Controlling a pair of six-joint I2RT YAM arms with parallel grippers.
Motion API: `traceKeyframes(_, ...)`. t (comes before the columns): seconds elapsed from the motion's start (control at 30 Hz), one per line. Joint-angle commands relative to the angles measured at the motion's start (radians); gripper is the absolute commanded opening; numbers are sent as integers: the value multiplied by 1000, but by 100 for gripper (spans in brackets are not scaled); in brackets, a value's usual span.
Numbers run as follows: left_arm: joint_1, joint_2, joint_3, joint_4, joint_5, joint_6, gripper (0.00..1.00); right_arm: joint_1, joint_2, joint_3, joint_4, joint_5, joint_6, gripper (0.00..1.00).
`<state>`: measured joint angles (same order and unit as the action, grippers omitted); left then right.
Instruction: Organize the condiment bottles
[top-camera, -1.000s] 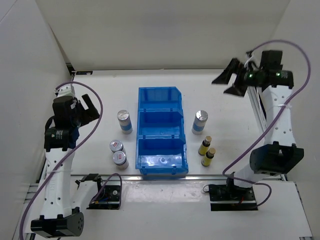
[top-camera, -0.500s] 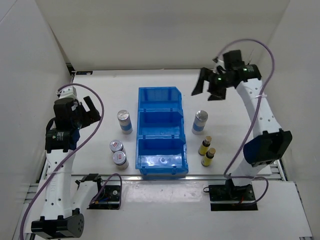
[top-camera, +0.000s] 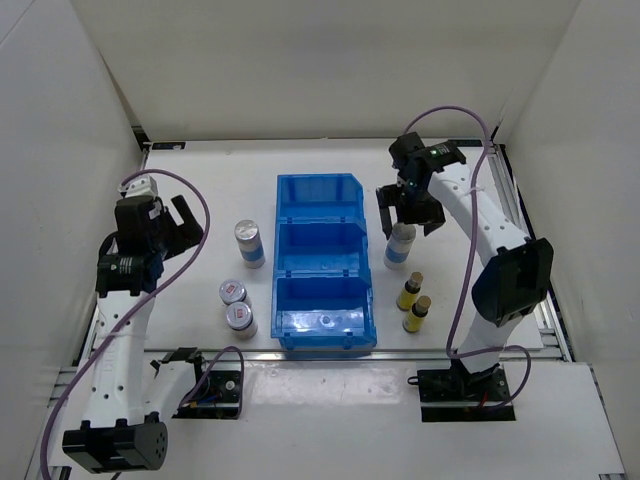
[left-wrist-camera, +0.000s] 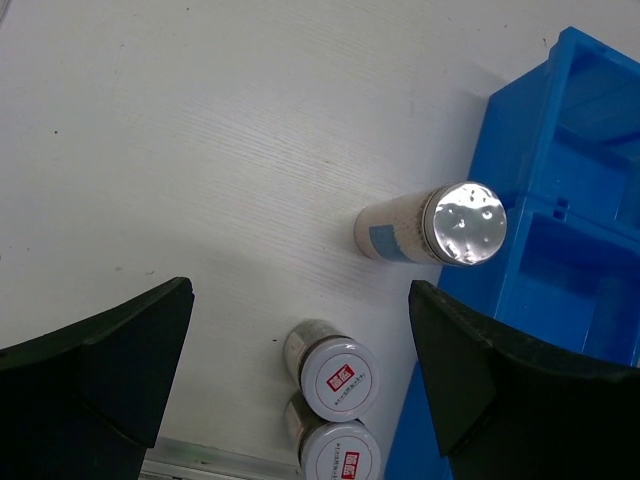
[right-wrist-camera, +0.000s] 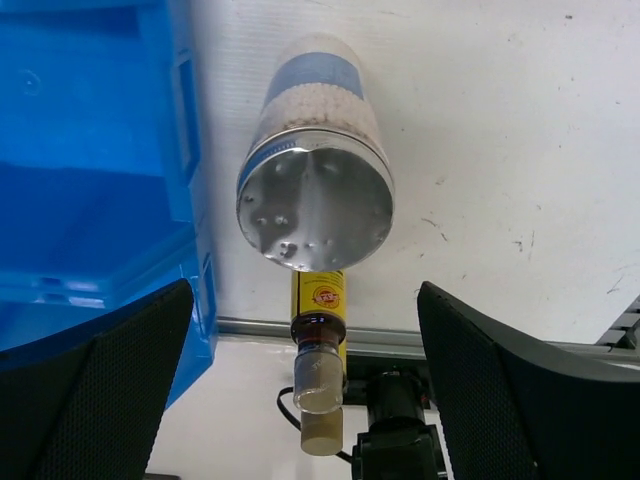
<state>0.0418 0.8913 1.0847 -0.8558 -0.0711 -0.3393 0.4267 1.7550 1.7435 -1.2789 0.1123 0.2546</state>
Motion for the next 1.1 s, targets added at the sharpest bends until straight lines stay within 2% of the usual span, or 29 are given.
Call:
traceKeyframes(0.0,-2,-18,-16,3,-18,-7,100,0,-3,-7,19,27,9,95)
traceKeyframes(0.23,-2,-28,-25,3,-18,-17,100,0,87,-52,87,-17,21,92)
traceKeyframes(0.33,-2,-28,-34,3,-18,-17,100,-22,142,-39,87,-68,21,85)
traceKeyframes(0.37,-2,-28,-34,3,-18,-17,100,-22,143,-30,87,-77,21,77)
traceKeyframes(0.43,-2,-37,-34,3,-18,-17,100,-22,155,-10,87,-77,21,67)
traceKeyframes(0.47,-2,-37,-34,3,-27,-17,100,-31,155,23,76,-59,21,55)
traceKeyframes(0.53,-2,-37,-43,3,-27,-17,100,-31,164,46,50,-19,21,43)
traceKeyframes(0.57,-2,-46,-43,3,-27,-17,100,-31,176,120,26,6,21,38)
traceKeyframes(0.6,-2,-46,-43,3,-36,-17,100,-31,187,169,-37,38,21,27)
traceKeyframes(0.63,-2,-46,-43,3,-36,-17,100,-31,199,222,-71,103,21,23)
traceKeyframes(0.7,-2,-46,-54,3,-36,-17,100,-31,221,378,-137,151,8,16)
traceKeyframes(0.77,-2,-46,-63,3,-27,-17,100,-31,235,473,-148,162,-21,14)
traceKeyframes(0.87,-2,-46,-63,3,-18,-36,100,-31,253,615,-133,63,-51,13)
traceKeyframes(0.97,-2,-46,-63,3,4,-37,100,-31,296,672,-91,-77,-51,8)
traceKeyframes(1.07,-2,-37,-63,3,4,-46,95,-22,356,718,-71,-155,-21,1)
